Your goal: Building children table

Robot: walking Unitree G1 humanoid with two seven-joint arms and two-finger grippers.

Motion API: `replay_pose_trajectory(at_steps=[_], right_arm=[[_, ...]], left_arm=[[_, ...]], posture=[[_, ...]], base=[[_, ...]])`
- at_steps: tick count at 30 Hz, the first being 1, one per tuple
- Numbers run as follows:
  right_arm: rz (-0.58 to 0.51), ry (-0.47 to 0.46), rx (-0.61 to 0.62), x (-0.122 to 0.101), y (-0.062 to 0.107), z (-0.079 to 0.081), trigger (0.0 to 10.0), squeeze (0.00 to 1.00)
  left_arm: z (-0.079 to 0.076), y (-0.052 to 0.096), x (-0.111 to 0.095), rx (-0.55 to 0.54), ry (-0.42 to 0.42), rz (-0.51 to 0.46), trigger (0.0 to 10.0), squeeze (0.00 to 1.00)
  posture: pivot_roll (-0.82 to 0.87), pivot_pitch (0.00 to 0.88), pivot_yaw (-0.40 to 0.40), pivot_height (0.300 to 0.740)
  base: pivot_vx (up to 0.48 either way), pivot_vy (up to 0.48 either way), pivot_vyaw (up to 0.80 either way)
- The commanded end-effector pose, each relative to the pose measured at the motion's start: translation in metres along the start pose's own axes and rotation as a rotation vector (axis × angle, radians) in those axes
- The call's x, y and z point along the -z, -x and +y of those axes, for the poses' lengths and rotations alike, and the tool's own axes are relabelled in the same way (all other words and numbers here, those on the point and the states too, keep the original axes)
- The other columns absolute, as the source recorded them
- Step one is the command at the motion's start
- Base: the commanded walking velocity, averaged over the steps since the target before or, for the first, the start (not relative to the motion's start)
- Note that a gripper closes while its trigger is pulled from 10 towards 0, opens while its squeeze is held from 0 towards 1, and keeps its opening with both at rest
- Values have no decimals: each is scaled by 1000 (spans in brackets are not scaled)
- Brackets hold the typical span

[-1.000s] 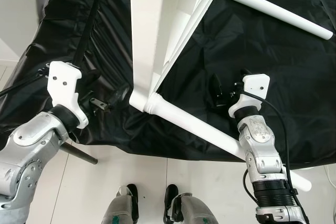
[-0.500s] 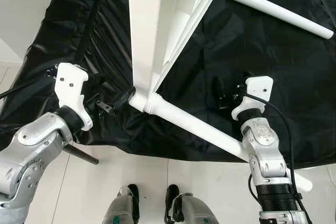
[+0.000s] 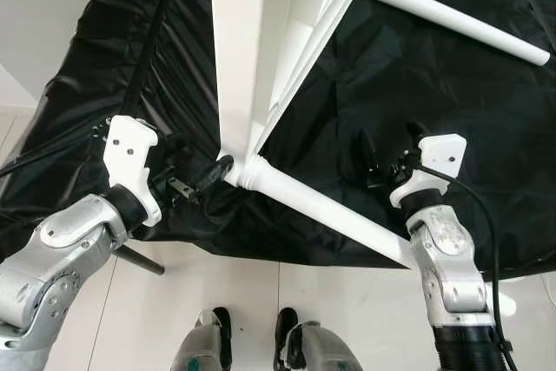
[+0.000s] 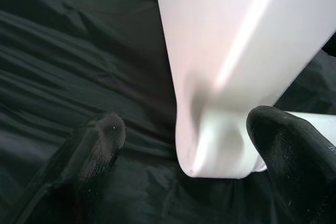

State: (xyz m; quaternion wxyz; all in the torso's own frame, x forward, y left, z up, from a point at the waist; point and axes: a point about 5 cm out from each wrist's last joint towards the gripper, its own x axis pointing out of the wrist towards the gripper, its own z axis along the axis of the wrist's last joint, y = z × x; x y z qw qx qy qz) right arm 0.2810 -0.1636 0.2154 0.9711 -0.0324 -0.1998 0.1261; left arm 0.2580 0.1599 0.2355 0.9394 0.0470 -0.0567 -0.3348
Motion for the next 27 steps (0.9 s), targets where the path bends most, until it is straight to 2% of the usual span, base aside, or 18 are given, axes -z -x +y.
replay_pose_trajectory(at_steps=[1,9,14,18,24,27], right_arm=[[20,-53,-106,-2,7,8,10000,0],[54,-65,-205,-10,16,1,10000,0],[75,-79,-263,-14,22,2,10000,0],[136,-51,-408,-17,34,6,10000,0],[181,-21,-520,-22,38,2,10000,0],[240,-16,-636,-26,43,0,10000,0]], left_arm=[[-13,2,5,221,-1,17,10000,0],[-16,3,9,251,10,30,10000,0],[-17,2,11,269,12,34,10000,0],[-15,-8,14,268,4,39,10000,0],[-8,-18,15,236,-5,44,10000,0],[-5,-21,15,219,-8,45,10000,0]], posture=[[41,255,4,740],[27,249,10,740],[19,249,15,740],[4,251,22,740],[-10,254,23,740],[-15,256,18,740]], base=[[0,0,0],[0,0,0],[0,0,0],[0,0,0],[0,0,0],[0,0,0]])
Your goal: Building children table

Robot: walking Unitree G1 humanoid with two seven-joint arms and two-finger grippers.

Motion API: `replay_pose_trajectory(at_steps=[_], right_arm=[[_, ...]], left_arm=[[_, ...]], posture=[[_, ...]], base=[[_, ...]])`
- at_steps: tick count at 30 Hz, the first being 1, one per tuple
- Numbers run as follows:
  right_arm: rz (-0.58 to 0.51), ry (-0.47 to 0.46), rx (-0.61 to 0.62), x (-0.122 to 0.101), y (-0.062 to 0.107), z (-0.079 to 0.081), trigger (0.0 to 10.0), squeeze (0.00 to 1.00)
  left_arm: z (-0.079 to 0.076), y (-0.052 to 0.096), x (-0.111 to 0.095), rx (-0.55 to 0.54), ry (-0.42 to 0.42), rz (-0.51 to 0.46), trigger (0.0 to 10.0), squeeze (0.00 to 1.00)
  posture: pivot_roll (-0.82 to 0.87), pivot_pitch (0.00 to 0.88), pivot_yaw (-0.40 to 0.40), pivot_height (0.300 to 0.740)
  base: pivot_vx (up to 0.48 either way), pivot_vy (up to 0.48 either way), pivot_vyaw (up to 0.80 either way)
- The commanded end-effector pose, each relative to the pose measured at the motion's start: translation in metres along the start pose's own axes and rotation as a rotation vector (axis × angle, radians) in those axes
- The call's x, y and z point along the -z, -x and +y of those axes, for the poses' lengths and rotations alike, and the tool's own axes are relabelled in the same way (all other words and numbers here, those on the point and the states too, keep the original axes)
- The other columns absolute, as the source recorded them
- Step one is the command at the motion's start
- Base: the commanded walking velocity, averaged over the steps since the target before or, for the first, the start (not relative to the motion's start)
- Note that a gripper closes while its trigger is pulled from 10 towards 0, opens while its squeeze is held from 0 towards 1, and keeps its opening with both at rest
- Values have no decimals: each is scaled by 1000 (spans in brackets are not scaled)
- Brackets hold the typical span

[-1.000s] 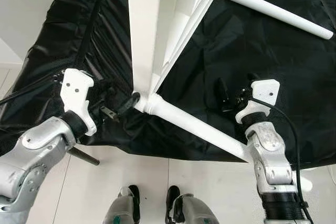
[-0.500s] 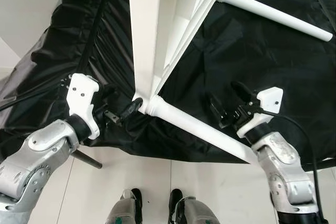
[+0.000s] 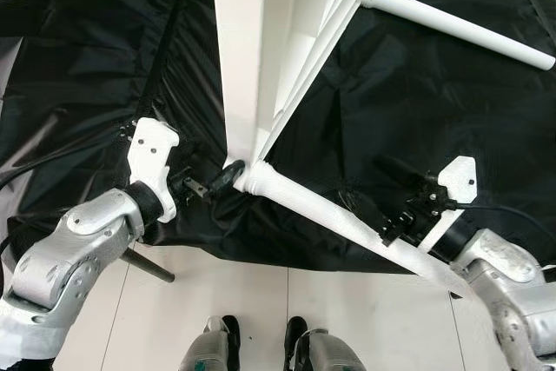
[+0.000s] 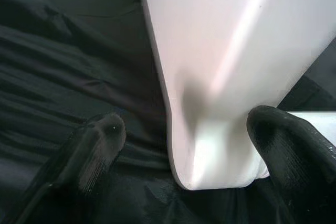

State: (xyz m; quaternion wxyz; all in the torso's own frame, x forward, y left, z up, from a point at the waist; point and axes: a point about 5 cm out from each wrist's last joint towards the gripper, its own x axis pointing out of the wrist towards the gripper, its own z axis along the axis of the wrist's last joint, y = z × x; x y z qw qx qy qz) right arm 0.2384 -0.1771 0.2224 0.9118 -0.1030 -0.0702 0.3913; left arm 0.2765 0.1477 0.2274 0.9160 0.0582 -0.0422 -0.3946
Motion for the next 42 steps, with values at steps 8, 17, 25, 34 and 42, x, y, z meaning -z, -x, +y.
replay_pose_trajectory(at_steps=[8,17,25,34,42], right_arm=[[166,27,-227,1,13,10,10000,0],[309,84,-314,11,20,10,10000,0],[413,150,-337,20,24,7,10000,0],[474,273,-145,31,21,-22,10000,0],[456,324,-10,28,19,-44,10000,0]], left_arm=[[-1,-2,1,63,-23,-1,10000,0],[3,-4,-1,46,-35,-12,10000,0],[5,-6,-3,32,-55,-16,10000,0],[6,-8,-11,13,-65,-49,10000,0],[7,-7,-11,12,-62,-51,10000,0]], posture=[[-19,257,0,740],[-17,250,-13,740],[-17,244,-16,740],[-23,221,-28,740],[-25,207,-23,740]], base=[[0,0,0],[0,0,0],[0,0,0],[0,0,0],[0,0,0]])
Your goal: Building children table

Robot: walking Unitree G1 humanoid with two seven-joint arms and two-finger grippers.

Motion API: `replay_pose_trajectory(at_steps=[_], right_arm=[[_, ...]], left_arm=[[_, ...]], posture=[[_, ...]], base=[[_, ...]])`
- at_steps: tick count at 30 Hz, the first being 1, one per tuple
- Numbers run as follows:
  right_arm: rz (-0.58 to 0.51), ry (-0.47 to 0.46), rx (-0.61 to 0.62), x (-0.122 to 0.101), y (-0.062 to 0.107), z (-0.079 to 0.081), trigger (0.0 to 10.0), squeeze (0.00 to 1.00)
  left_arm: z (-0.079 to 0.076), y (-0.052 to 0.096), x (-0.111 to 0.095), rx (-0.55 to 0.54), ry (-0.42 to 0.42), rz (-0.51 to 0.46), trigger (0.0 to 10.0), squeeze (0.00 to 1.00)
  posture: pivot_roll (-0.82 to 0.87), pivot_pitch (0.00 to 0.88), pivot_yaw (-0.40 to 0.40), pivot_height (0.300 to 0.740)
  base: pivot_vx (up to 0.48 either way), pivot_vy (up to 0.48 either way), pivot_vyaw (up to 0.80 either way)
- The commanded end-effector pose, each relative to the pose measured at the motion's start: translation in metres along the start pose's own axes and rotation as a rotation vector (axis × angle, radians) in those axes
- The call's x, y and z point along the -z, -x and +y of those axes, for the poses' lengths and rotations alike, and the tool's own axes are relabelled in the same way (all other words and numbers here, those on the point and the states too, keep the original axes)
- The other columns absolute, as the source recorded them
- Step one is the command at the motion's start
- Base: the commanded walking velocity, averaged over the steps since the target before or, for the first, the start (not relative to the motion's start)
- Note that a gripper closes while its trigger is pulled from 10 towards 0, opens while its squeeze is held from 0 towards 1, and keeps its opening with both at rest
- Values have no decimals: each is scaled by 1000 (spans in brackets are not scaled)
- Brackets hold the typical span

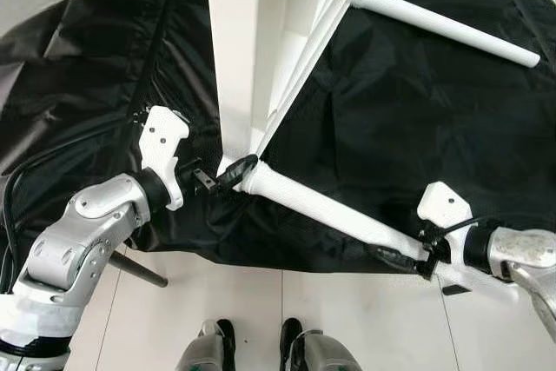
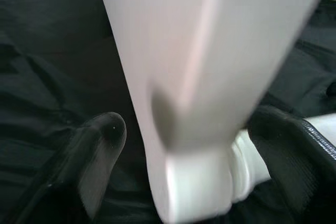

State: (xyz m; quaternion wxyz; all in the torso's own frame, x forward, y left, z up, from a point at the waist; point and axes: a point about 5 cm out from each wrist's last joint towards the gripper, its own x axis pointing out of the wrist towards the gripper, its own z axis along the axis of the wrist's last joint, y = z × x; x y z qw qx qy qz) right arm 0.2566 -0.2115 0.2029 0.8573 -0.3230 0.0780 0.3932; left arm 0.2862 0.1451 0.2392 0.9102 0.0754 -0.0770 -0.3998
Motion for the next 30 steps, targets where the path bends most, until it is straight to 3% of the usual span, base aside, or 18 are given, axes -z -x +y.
replay_pose_trajectory(at_steps=[1,15,24,30], right_arm=[[32,2,96,6,5,-11,10000,0],[140,55,222,24,26,-40,10000,0],[181,61,422,35,34,-65,10000,0],[212,43,460,44,38,-65,10000,0]], left_arm=[[0,2,-1,1,-2,0,10000,0],[1,0,1,12,7,3,10000,0],[5,-1,1,11,4,6,10000,0],[6,1,1,9,5,11,10000,0]], posture=[[-25,207,-23,740],[-40,191,-13,740],[-43,195,1,740],[-36,197,8,740]], base=[[0,0,0],[0,0,0],[0,0,0],[0,0,0]])
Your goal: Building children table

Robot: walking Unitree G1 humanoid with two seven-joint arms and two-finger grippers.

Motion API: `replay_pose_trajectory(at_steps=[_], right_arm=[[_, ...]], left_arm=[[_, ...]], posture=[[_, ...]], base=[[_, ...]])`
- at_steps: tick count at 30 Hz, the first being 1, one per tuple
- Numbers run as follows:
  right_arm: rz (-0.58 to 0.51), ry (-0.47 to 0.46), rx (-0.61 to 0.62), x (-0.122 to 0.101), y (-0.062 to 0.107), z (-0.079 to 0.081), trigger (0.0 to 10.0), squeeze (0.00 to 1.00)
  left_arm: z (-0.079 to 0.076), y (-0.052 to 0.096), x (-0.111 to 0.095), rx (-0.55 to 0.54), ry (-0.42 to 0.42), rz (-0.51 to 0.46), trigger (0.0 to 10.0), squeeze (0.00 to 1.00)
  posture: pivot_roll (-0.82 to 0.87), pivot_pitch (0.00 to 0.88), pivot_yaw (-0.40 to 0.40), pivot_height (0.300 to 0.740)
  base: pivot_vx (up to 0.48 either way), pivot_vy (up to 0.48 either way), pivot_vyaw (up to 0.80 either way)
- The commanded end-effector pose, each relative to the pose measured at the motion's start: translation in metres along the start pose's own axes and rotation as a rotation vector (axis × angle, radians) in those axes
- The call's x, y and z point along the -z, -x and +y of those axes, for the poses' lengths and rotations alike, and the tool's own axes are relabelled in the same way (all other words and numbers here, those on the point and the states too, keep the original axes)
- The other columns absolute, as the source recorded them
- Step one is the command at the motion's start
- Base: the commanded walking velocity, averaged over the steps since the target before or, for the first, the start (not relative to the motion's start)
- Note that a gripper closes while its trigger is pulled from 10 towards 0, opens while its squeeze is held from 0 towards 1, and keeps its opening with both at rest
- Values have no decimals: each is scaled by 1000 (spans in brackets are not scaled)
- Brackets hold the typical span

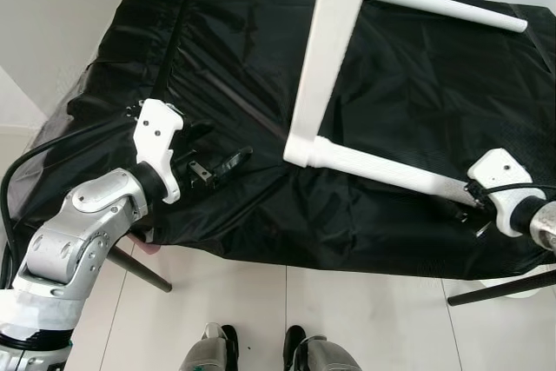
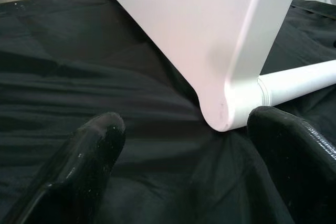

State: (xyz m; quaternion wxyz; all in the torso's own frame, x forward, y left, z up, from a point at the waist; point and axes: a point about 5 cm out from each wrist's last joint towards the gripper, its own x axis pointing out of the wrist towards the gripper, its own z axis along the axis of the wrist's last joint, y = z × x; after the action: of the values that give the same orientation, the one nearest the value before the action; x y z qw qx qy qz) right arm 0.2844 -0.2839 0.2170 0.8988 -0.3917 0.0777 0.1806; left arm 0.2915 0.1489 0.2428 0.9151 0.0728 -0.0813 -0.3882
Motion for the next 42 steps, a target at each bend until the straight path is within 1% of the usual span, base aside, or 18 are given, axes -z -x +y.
replay_pose_trajectory(at_steps=[1,6,7,10,14,19,20,21,22,24,26,27,28,30,31,33,35,42], right_arm=[[43,-17,58,10,4,-5,10000,0],[93,-31,75,23,14,-8,10000,0],[125,-23,99,32,21,-11,10000,0],[150,-33,154,40,29,-19,10000,0],[118,-62,225,43,34,-23,10000,0],[89,-74,256,42,35,-23,10000,0],[-45,-143,290,29,28,-14,10000,0],[-164,-259,323,17,22,-7,10000,0],[-164,-259,323,17,22,-7,10000,0],[-330,-420,357,-1,14,7,10000,0],[-330,-420,357,-1,14,7,10000,0],[-393,-472,346,-9,9,16,10000,0],[-393,-472,346,-9,9,16,10000,0],[-494,-571,316,-26,-3,38,10000,0],[-494,-571,316,-26,-3,38,10000,0],[-535,-630,278,-37,-12,57,10000,0],[-537,-646,265,-39,-14,61,10000,0],[-522,-613,291,-32,-9,55,10000,0]], left_arm=[[-1,2,3,34,6,19,10000,0],[0,4,4,32,8,27,10000,0],[0,5,5,36,10,31,10000,0],[1,4,6,39,12,35,10000,0],[1,2,8,47,18,40,10000,0],[1,2,8,49,19,41,10000,0],[0,2,9,53,20,43,10000,0],[0,2,9,55,20,45,10000,0],[0,2,9,55,20,45,10000,0],[0,3,9,56,20,49,10000,0],[0,3,9,56,20,49,10000,0],[0,4,9,56,19,54,10000,0],[0,4,9,56,19,54,10000,0],[1,7,10,55,20,64,10000,0],[1,7,10,55,20,64,10000,0],[1,10,11,51,19,72,10000,0],[1,10,11,49,20,74,10000,0],[2,12,12,45,18,82,10000,0]], posture=[[-36,197,8,740],[-36,197,18,740],[-44,199,29,740],[-47,200,35,740],[-49,201,39,740],[-48,201,40,740],[-40,201,43,740],[-36,202,41,740],[-36,202,41,740],[-25,202,40,740],[-25,202,40,740],[-15,203,35,740],[-15,203,35,740],[-1,203,32,740],[-1,203,32,740],[6,201,30,740],[7,201,30,740],[9,202,34,740]], base=[[0,0,0],[0,0,0],[0,0,0],[0,0,0],[0,0,0],[0,0,0],[0,0,0],[0,0,0],[0,0,0],[0,0,0],[0,0,0],[0,0,0],[0,0,0],[0,0,0],[0,0,0],[0,0,0],[0,0,0],[0,0,0]])
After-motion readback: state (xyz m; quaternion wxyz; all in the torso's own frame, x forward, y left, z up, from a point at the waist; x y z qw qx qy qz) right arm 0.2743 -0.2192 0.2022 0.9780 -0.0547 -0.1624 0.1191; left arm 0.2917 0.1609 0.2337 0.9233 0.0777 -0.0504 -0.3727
